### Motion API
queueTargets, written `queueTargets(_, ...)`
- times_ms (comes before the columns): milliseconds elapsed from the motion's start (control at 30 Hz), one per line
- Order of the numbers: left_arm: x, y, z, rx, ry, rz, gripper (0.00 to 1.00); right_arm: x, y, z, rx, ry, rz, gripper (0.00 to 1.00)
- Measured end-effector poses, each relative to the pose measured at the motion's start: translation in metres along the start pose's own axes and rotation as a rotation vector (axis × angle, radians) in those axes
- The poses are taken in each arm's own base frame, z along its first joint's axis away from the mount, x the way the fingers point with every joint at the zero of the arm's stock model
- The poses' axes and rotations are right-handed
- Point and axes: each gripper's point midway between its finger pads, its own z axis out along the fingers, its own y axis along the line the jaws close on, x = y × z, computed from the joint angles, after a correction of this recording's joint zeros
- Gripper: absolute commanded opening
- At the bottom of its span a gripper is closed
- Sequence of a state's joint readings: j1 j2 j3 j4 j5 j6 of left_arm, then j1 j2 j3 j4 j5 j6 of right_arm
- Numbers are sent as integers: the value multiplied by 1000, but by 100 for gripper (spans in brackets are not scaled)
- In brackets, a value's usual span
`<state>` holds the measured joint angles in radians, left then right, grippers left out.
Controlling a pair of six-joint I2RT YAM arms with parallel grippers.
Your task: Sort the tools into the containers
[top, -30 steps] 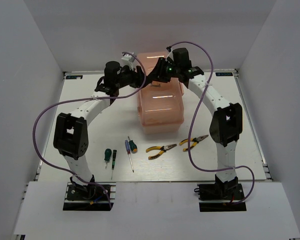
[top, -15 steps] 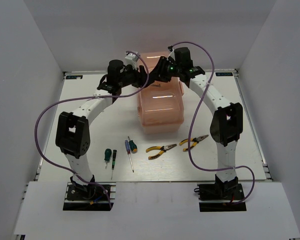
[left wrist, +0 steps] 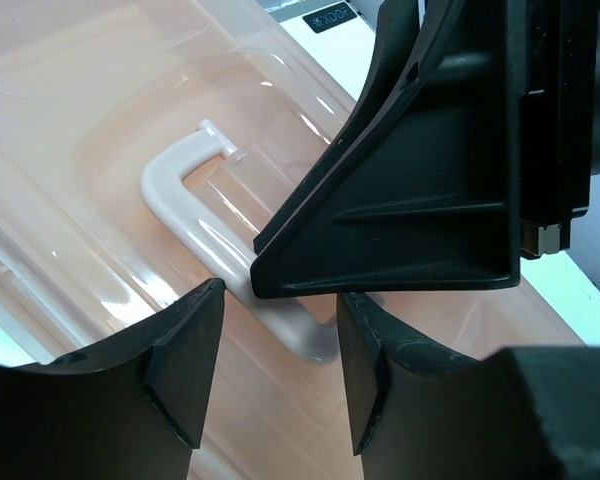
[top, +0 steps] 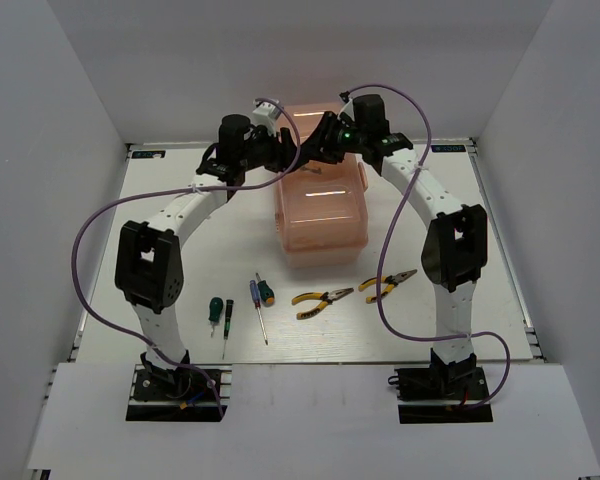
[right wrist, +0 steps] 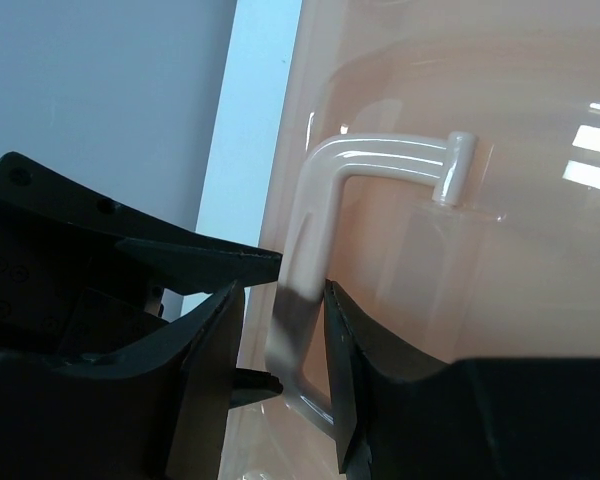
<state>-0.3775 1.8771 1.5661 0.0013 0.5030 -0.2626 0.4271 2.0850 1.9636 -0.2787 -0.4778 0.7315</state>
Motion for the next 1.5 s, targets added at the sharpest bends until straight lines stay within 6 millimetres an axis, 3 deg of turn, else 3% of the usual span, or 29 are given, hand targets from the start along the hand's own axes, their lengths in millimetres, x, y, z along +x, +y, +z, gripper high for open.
queueTargets(1133,-2,0,8,-16,10,-55,56,-7,-4,-2,-74,-9,81,42)
queueTargets(1500,-2,-2,12,0,8,-132,49,-10,-8,-3,-85,-12,103,42)
